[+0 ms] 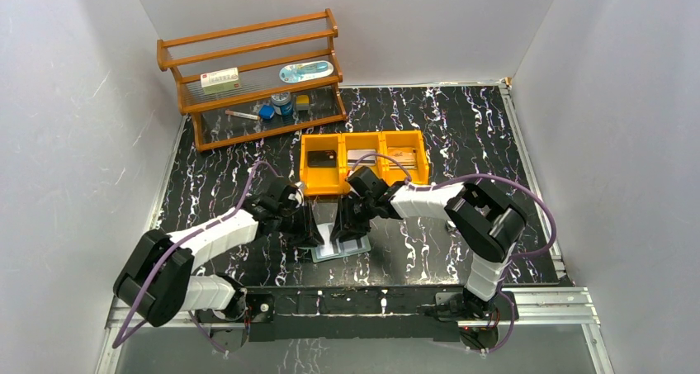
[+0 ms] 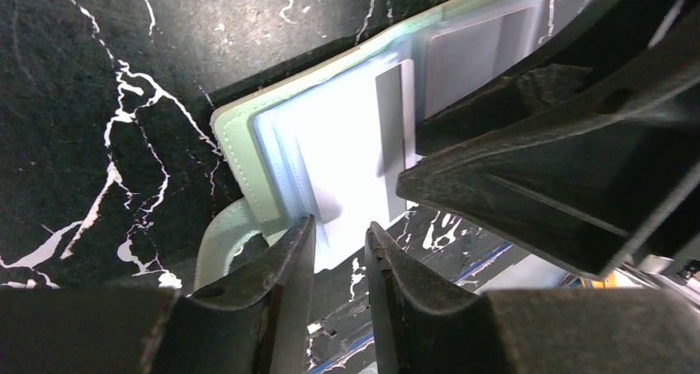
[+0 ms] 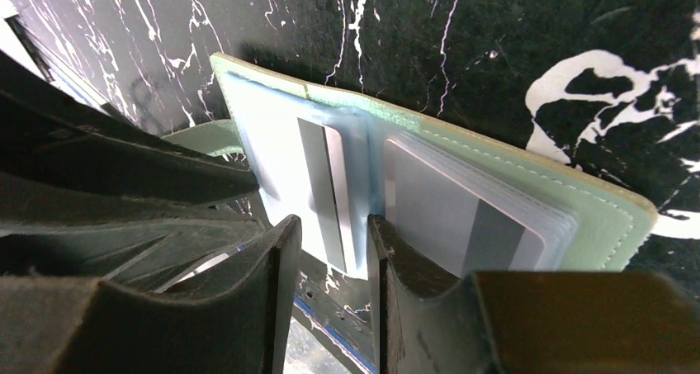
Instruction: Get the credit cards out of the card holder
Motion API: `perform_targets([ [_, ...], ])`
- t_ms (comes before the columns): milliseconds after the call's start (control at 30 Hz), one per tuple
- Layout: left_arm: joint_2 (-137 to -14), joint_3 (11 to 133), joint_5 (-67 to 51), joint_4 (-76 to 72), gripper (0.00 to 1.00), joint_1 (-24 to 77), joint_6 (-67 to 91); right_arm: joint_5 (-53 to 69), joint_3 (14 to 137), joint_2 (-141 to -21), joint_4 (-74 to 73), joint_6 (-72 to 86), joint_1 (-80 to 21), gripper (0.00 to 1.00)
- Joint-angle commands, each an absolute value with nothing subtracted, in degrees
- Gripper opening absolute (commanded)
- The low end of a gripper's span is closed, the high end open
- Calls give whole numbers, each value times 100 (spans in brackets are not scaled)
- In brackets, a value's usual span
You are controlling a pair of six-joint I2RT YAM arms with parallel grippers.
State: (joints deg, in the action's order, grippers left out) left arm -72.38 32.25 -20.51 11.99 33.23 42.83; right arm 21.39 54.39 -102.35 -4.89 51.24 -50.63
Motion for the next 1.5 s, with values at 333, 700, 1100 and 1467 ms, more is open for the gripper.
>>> perform_targets([
  [333,-7583,2936,-2124,1107,20,3396,4229,2689,4694,-10169,876,5712,-4913,21],
  [700,-7645,2862,-1565,1424,15,3397,4344,3530,4501,-9686,748,4910,-4370,1],
  [1100,-7656,2927,-1659,1347,15,3396,4286,3636,4245,-9662,1145,5237,-4167,15],
  [1467,-7549,2942,-1637,1388,15,3393,4279,3097,4201,-9421,516,4961,-4055,4],
])
